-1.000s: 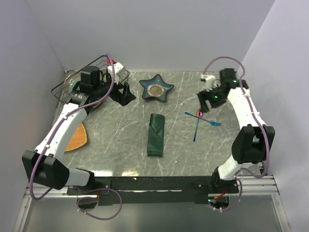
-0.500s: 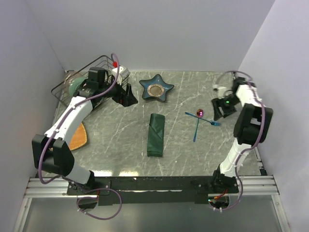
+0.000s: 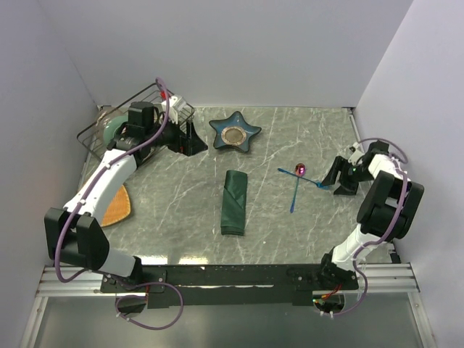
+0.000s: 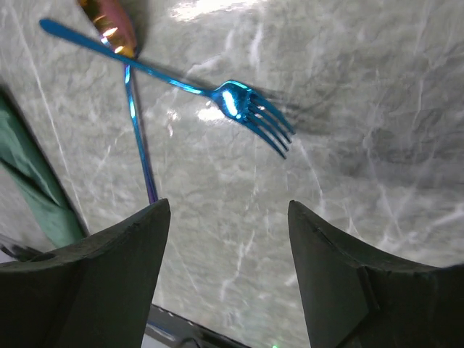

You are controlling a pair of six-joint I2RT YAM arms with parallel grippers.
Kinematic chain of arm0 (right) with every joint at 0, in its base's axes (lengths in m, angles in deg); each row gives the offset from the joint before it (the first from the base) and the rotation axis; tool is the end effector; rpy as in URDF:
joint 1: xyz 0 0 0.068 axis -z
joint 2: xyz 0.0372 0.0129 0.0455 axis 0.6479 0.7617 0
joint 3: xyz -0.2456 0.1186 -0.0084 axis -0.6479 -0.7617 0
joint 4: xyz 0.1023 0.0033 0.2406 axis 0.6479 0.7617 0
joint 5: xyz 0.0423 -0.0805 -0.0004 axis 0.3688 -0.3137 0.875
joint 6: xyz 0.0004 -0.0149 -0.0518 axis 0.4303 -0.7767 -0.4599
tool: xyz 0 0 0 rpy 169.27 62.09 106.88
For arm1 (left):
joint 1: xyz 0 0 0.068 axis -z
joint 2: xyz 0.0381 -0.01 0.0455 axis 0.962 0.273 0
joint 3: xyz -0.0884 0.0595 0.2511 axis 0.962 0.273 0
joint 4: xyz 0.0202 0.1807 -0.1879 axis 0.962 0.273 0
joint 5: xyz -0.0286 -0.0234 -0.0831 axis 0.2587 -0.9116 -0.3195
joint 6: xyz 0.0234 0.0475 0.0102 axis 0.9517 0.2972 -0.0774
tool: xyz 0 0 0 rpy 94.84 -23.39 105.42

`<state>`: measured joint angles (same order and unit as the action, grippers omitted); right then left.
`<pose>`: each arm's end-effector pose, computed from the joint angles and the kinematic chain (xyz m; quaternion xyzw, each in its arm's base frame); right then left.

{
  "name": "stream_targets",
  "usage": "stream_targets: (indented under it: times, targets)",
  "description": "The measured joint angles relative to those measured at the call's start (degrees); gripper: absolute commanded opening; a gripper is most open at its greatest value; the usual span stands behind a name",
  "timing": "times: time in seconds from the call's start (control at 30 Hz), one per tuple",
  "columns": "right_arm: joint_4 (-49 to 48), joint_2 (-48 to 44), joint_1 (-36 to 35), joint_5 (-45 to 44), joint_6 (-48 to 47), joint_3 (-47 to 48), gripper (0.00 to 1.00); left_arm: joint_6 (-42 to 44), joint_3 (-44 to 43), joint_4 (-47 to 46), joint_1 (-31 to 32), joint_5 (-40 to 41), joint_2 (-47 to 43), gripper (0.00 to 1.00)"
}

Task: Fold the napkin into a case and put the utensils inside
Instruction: Pick up the fork from the corner of the board.

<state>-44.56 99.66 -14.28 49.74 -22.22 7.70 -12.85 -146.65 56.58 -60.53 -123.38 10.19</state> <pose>0.2942 -0.1234 0.1897 0.1287 0.9475 0.2262 0.1859 0.3110 -0.0980 0.3462 0.2053 0.8045 -0.3663 0.4201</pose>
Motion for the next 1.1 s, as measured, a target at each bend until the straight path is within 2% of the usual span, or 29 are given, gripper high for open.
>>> stream_targets:
  times: [0.3,0.43,0.63,0.77,0.93,0.97,1.03,1.1]
  targets:
    - [-13.53,0.02,0.22,-0.39,12.24,-5.62,0.59,-0.61,0.00,0.37,-0.44,1.22,0.37,0.99]
    - [-17.68,0.02,0.59,-0.37,16.26,-9.64,0.59,-0.55,0.00,0.96,-0.55,1.90,0.37,0.99]
    - [-21.64,0.00,2.19,1.20,20.13,-12.31,0.55,-0.26,-0.02,2.03,-0.83,1.97,0.37,0.99]
    - [-24.68,0.00,2.67,1.51,21.29,-13.20,0.47,-0.15,-0.02,2.29,-0.87,1.97,0.39,0.99]
    - [-29.09,0.00,3.10,2.34,24.24,-14.97,0.44,-0.09,-0.55,2.56,-0.87,1.97,0.66,0.99]
    - [-30.03,0.00,3.10,2.51,25.03,-15.39,0.38,-0.07,-0.63,2.54,-0.87,1.97,0.76,0.99]
    - [-31.28,0.00,3.10,2.64,25.99,-15.89,0.34,-0.02,-0.83,2.56,-0.92,1.97,0.98,0.99]
    - [-32.28,0.00,3.13,2.51,26.95,-16.52,0.22,-0.04,-0.87,2.56,-0.92,1.97,1.14,0.99]
